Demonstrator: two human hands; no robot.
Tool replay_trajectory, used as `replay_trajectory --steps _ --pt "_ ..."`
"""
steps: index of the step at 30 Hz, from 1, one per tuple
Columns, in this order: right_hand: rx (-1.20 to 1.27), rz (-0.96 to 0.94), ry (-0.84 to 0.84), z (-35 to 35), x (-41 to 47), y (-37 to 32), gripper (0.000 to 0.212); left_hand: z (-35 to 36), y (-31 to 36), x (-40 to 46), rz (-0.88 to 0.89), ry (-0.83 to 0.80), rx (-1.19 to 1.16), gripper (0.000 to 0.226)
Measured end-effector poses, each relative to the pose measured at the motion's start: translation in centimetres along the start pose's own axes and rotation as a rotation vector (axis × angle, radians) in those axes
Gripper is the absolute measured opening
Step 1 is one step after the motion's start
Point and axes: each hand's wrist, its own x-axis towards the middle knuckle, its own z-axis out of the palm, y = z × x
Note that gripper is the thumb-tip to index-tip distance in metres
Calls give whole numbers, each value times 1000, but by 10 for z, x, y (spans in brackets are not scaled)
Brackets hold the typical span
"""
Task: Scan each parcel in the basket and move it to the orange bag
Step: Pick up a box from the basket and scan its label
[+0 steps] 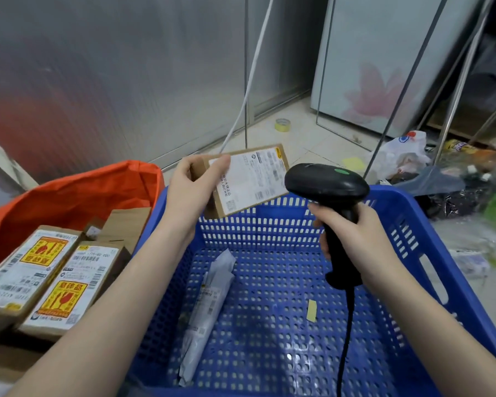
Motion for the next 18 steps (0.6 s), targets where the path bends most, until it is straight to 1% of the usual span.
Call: replay_trajectory --steps 2,4,8,13,18 --pt "-43 5 -11 0 -1 1 35 1 -1 2 21 9 6 27" --pt "-63 16 -21 -1 -2 1 37 1 -1 2 24 10 7 29" --pt "-91 38 -33 -1 -1 0 31 1 2 1 11 17 0 39" --pt "-115 56 -52 1 -3 0 30 2 4 -1 12 34 3 37" --pt "-90 92 -79 3 -4 -2 27 3 3 -1 14 49 -2 35"
